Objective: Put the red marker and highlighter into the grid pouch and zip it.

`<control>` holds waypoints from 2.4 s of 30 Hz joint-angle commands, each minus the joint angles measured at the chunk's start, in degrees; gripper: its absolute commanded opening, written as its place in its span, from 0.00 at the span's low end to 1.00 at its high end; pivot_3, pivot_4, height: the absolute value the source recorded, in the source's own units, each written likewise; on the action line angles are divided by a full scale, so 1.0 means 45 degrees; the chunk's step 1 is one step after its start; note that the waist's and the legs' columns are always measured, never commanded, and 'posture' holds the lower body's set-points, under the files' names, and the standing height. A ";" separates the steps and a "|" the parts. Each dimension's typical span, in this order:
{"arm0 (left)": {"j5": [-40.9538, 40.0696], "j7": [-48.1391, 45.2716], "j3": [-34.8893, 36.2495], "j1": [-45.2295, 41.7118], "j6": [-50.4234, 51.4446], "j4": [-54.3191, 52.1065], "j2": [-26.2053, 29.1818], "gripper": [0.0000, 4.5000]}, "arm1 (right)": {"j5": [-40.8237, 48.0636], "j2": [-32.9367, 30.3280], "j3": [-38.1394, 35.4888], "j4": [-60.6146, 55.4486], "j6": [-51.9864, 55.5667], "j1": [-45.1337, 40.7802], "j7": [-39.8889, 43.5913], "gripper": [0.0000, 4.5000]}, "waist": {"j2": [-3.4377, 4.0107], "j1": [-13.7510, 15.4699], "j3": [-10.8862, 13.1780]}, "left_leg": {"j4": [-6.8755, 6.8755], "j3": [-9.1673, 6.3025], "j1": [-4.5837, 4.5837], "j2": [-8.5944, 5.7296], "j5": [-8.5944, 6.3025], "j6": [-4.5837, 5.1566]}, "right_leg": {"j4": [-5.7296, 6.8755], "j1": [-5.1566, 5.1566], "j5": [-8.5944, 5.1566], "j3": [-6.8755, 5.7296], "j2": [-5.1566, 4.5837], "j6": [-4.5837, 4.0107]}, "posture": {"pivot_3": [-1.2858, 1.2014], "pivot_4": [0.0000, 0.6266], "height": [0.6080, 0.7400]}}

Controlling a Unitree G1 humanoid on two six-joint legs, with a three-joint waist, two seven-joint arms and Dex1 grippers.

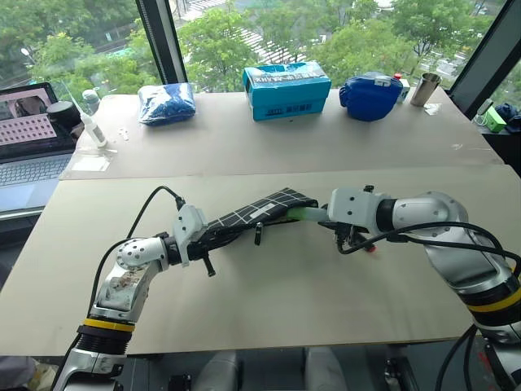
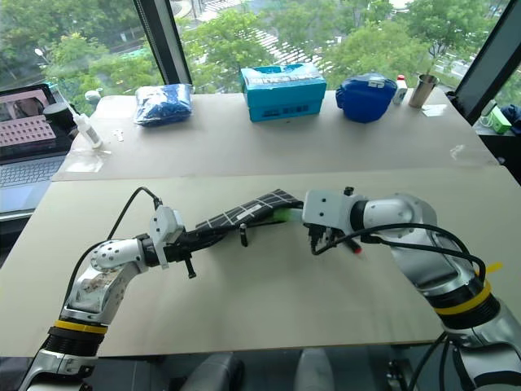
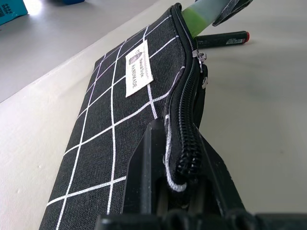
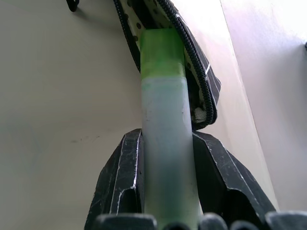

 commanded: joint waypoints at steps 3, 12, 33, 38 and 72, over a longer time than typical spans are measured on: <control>-0.0093 -0.0197 -0.0039 -0.0255 -0.0198 -0.0238 0.0041 0.00 | -0.2290 0.0923 0.2154 0.0535 -0.2674 -0.0994 0.0073 0.23 | 0.0000 -0.0018 0.0000 | -0.0009 -0.0001 0.0005 0.0002 0.0002 -0.0004 | 0.0005 -0.0002 -0.0001 0.0000 0.0000 0.0001 | 0.52 0.24 1.00; -0.0123 -0.0197 -0.0075 -0.0312 -0.0269 -0.0145 -0.0013 0.00 | -0.4912 0.2268 0.3405 0.3231 -0.6950 -0.2069 -0.1161 0.23 | -0.0001 -0.0024 0.0000 | -0.0007 -0.0001 0.0000 0.0000 0.0006 -0.0011 | 0.0000 -0.0004 0.0000 -0.0001 0.0000 0.0000 | 0.52 0.24 1.00; -0.0010 -0.0532 -0.0172 -0.0419 -0.0462 0.0146 0.0101 0.00 | -0.1599 0.3071 0.0249 0.1914 -0.2510 -0.0873 0.0917 0.23 | 0.0000 0.0003 0.0000 | -0.0015 -0.0008 -0.0007 0.0001 0.0006 -0.0010 | -0.0007 -0.0011 0.0001 -0.0001 0.0003 -0.0002 | 0.52 0.24 1.00; -0.0008 -0.0642 -0.0174 -0.0496 -0.0484 0.0248 0.0106 0.00 | -0.2174 0.3434 0.0783 0.2025 -0.2413 -0.1078 0.0513 0.23 | 0.0000 0.0004 0.0000 | -0.0014 -0.0008 -0.0007 0.0001 0.0006 -0.0010 | -0.0002 -0.0014 0.0001 -0.0001 0.0003 -0.0002 | 0.52 0.24 1.00; -0.0360 -0.0025 0.0267 -0.0429 -0.0130 0.0211 -0.0183 0.00 | 0.4879 0.2130 -0.6578 0.0514 0.3153 0.1637 -0.0268 0.81 | 0.0002 0.0015 0.0000 | -0.0023 -0.0020 -0.0037 0.0000 0.0002 -0.0005 | -0.0075 -0.0014 0.0010 -0.0012 0.0003 -0.0008 | 0.52 0.24 1.00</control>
